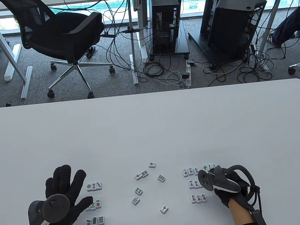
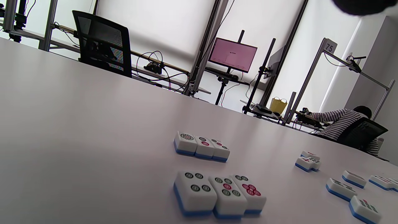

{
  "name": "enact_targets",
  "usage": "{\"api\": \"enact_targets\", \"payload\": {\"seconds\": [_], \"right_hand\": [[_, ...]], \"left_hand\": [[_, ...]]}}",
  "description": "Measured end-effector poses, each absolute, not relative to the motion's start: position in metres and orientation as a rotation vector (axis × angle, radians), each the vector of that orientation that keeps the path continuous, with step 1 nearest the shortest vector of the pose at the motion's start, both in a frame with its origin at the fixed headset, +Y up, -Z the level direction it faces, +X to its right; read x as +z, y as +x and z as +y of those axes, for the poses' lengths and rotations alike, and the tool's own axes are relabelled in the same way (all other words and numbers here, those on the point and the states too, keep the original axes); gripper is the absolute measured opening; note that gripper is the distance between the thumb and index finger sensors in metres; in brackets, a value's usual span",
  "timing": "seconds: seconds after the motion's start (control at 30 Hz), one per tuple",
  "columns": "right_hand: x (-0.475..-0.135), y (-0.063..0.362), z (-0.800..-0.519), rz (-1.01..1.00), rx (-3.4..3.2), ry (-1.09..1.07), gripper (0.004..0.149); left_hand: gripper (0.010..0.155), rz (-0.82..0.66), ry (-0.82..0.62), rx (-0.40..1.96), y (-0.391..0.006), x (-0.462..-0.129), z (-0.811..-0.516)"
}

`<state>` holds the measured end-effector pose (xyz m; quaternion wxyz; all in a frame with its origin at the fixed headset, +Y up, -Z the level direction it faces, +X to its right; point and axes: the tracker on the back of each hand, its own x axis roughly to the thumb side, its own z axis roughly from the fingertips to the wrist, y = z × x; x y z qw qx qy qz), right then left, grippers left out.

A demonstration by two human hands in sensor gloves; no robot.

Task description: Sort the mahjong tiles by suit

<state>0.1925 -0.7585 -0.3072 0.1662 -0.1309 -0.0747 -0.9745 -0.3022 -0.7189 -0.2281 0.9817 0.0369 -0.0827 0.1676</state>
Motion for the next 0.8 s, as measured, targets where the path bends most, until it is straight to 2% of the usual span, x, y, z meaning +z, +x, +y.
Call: {"api": "enact_targets", "payload": {"seconds": [0.27,0.43,0.6,0.8], "right_hand": [[-0.309,0.197,-0.766,-0.268,-2.794,-0.313,0.057],[-0.308,0.189,-0.752,-0.266,-2.792,-0.279,0.059],[-0.309,0.149,-0.73,-0.124,-2.845,-0.453,0.057],[-0.316,0.08,-0.737,-0.095,-2.779,-0.683,0.059]], "left_hand": [[0.085,-0.169,0.077,0.341,-0.303,-0.228,-0.719],[0.085,-0.169,0.079,0.344,-0.303,-0.228,-0.719],[0.084,-0.17,0.076,0.339,-0.303,-0.228,-0.719],[0.085,-0.178,0.081,0.336,-0.303,-0.227,-0.719]]}}
